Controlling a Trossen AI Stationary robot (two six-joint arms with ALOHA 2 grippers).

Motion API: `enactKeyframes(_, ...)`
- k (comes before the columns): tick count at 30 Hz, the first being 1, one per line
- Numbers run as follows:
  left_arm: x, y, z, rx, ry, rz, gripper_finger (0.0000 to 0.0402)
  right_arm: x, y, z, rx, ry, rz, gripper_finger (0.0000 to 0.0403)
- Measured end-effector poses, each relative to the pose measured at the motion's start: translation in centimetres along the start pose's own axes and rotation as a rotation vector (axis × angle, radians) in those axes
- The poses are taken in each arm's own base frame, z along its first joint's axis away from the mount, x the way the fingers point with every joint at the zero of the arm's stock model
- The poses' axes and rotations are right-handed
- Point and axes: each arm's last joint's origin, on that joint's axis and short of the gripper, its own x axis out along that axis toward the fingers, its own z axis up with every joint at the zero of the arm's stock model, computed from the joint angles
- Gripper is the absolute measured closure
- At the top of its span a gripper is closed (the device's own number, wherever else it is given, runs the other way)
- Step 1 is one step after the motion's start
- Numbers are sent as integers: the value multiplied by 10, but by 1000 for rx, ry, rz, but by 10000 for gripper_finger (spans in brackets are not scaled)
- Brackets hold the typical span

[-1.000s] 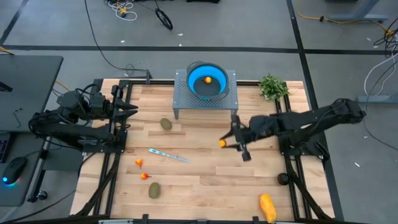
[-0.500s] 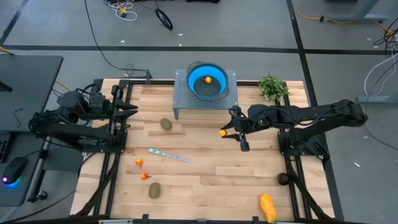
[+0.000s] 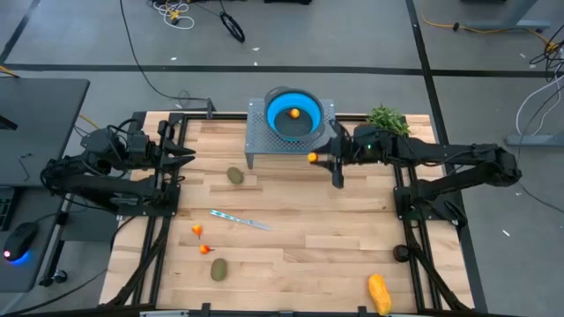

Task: Pick & Place Fruit
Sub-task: Put the peach into the blue bin

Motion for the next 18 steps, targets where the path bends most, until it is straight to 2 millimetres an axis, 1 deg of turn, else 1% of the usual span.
enactKeyframes(5, 0, 0, 0, 0, 0, 0, 334, -1, -18, -2, 28, 5, -66, 259)
enactKeyframes(12, 0, 0, 0, 0, 0, 0, 334, -1, -33, -4, 65, 16, -116, 259)
enactKeyframes(18, 0, 0, 0, 0, -1, 0, 334, -6, -51, 17, 80, -34, -177, 259)
